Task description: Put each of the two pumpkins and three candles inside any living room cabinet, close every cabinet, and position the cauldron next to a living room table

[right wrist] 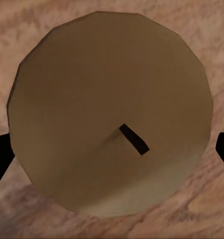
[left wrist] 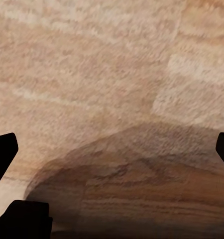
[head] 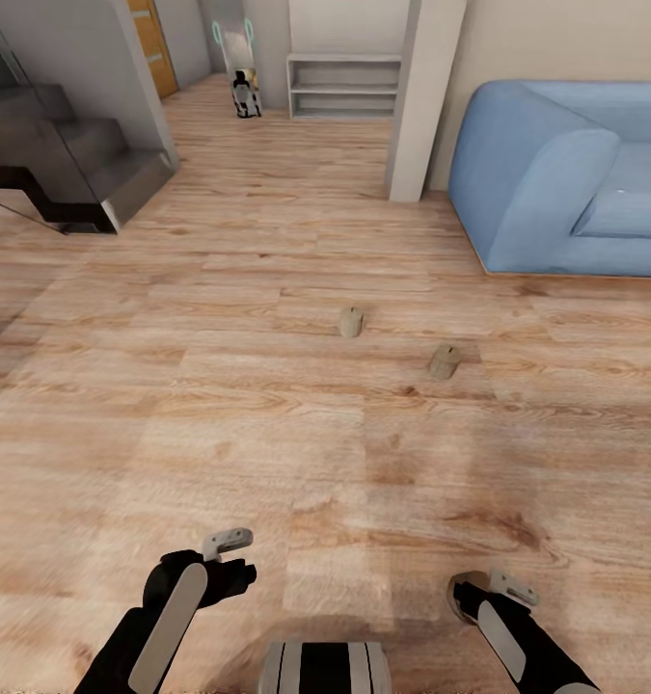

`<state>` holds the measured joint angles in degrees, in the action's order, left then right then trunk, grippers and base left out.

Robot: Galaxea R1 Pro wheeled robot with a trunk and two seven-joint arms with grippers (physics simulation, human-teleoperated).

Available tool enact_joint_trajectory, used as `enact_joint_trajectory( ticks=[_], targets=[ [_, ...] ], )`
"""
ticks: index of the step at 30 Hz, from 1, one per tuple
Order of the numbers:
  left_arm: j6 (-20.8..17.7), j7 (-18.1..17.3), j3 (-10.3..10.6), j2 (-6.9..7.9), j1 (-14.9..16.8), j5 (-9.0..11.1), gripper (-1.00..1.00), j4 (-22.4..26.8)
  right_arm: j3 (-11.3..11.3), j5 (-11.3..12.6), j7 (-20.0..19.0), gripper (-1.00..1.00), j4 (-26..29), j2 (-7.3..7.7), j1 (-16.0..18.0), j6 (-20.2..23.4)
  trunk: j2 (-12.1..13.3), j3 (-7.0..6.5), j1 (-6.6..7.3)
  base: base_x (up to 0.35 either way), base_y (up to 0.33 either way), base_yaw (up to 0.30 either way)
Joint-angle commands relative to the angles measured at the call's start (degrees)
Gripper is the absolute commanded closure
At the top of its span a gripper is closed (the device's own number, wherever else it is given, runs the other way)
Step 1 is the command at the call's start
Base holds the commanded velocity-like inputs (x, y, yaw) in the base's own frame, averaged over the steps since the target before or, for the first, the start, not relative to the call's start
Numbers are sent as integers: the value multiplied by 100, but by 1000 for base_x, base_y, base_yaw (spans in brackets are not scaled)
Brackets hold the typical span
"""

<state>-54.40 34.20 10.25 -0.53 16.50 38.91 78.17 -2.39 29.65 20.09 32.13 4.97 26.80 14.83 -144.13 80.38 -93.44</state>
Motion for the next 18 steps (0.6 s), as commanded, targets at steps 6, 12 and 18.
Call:
enact_joint_trajectory(
  ticks=[6,12,18],
  targets=[
    [-9,60,3,0,3,56,-100,5,-33,32,39,-100,12,4,0,28,-5,49,-4,0,0,0],
    [-9,60,3,0,3,57,-100,5,-33,32,39,-100,12,4,0,28,-5,49,-4,0,0,0],
    [-9,60,3,0,3,55,-100,5,-33,30,39,-100,12,4,0,28,-10,138,-14,0,0,0]
  ],
)
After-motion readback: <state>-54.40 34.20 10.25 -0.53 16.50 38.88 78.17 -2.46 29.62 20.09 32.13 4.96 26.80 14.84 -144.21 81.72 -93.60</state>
